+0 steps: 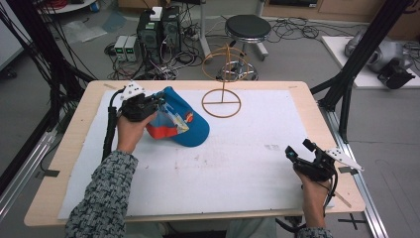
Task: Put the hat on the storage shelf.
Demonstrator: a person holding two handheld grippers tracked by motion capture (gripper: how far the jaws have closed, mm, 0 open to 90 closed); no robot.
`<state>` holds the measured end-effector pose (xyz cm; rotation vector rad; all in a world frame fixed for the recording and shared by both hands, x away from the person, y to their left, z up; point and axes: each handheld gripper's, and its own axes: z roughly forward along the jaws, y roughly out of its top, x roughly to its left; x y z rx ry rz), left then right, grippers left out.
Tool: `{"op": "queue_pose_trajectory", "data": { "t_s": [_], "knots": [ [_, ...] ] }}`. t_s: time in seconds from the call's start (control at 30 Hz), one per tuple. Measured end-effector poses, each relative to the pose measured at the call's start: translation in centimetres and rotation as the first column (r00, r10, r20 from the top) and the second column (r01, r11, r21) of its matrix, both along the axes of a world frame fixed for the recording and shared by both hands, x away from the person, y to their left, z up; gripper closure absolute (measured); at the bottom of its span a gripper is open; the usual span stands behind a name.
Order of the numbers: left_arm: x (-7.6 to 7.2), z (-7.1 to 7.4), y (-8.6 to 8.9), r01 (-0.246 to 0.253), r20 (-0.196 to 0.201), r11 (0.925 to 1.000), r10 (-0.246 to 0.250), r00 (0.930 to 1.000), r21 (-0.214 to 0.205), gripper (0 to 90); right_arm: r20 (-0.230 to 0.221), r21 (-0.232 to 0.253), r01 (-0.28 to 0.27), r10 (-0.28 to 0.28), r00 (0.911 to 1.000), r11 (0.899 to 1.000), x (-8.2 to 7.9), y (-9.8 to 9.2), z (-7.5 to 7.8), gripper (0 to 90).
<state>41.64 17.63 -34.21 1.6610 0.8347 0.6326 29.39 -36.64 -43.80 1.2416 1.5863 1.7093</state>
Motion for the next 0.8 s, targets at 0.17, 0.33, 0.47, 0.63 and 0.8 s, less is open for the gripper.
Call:
{"op": "queue_pose_trajectory", "data": {
  "t_s": [0.17, 0.33, 0.47, 0.63, 0.8],
  "knots": [
    [-0.2, 1.1, -0.6, 0.015, 0.020, 0.9999, -0.015, 0.9997, 0.001, 87.7, -0.002, 0.009, 0.001, -0.001, 1.0000, 1.000, 0.0, -0.1, 0.0, 6.7],
    [-0.4, 2.4, -1.1, 0.031, 0.041, 0.9995, -0.031, 0.9987, 0.004, 87.7, -0.005, 0.023, 0.001, -0.001, 1.0000, 1.000, 0.0, -0.3, -0.1, 6.7],
    [-0.5, 3.7, -1.6, 0.045, 0.057, 0.9989, -0.046, 0.9973, 0.013, 87.7, -0.006, 0.029, 0.001, -0.001, 1.0000, 1.000, 0.1, -0.4, -0.2, 6.7],
    [-0.8, 5.7, -2.3, 0.064, 0.088, 0.9976, -0.066, 0.9939, 0.026, 87.7, -0.004, 0.031, 0.002, -0.001, 1.0000, 1.000, 0.1, -0.4, -0.2, 6.7],
    [-1.1, 7.8, -3.1, 0.087, 0.123, 0.9958, -0.090, 0.9883, 0.029, 87.7, -0.004, 0.031, 0.003, -0.003, 1.0000, 1.000, 0.1, -0.4, -0.2, 6.7]
  ]
}}
